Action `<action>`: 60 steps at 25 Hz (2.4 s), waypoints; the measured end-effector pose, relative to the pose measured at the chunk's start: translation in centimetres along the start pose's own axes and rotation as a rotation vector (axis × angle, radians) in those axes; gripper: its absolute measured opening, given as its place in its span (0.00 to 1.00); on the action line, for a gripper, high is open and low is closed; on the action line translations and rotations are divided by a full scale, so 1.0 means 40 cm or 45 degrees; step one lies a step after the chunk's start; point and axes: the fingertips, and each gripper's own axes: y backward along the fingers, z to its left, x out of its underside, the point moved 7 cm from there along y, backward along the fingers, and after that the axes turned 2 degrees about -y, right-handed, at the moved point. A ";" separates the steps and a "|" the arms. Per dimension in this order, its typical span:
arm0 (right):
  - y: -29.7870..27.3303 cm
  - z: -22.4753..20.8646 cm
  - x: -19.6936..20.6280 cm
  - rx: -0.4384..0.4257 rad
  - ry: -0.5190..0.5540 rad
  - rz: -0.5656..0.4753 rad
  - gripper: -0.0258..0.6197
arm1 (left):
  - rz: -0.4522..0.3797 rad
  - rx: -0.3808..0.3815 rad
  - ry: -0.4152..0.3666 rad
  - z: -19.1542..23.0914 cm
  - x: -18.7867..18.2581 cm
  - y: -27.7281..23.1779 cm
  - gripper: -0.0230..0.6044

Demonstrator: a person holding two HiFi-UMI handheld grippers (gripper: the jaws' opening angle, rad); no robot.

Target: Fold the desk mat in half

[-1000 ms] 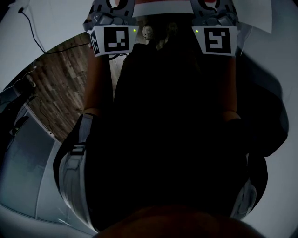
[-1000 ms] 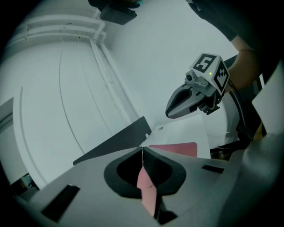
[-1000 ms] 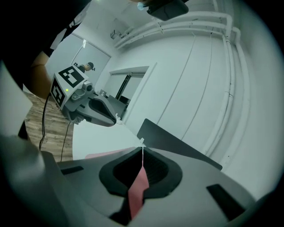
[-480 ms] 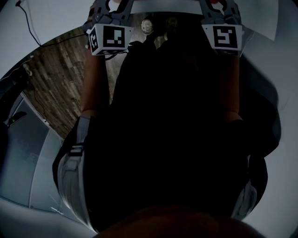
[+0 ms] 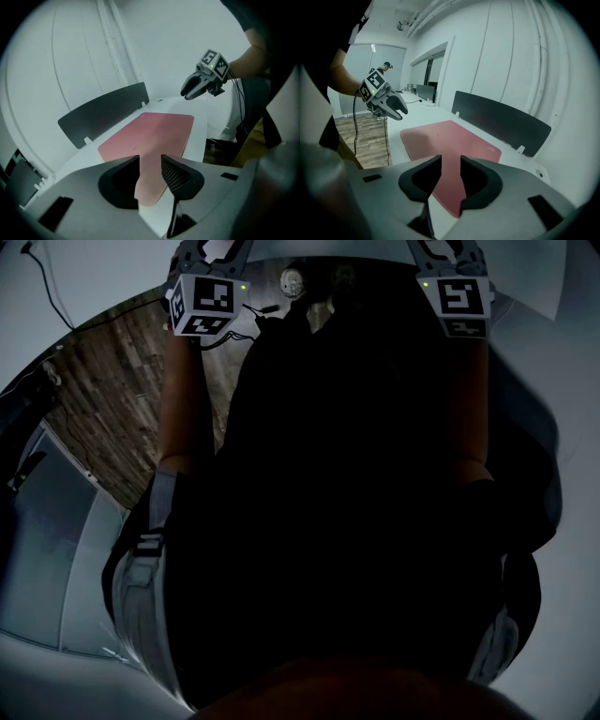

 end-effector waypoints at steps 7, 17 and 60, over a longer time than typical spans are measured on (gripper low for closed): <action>-0.018 -0.047 0.135 0.020 -0.231 0.104 0.31 | 0.146 0.002 0.158 0.019 0.106 -0.023 0.30; -0.049 -0.078 0.287 0.042 -0.486 0.320 0.38 | 0.245 -0.004 0.407 0.023 0.205 -0.047 0.41; -0.106 -0.136 0.363 0.022 -1.575 0.348 0.43 | 0.031 0.221 1.567 0.058 0.272 -0.098 0.48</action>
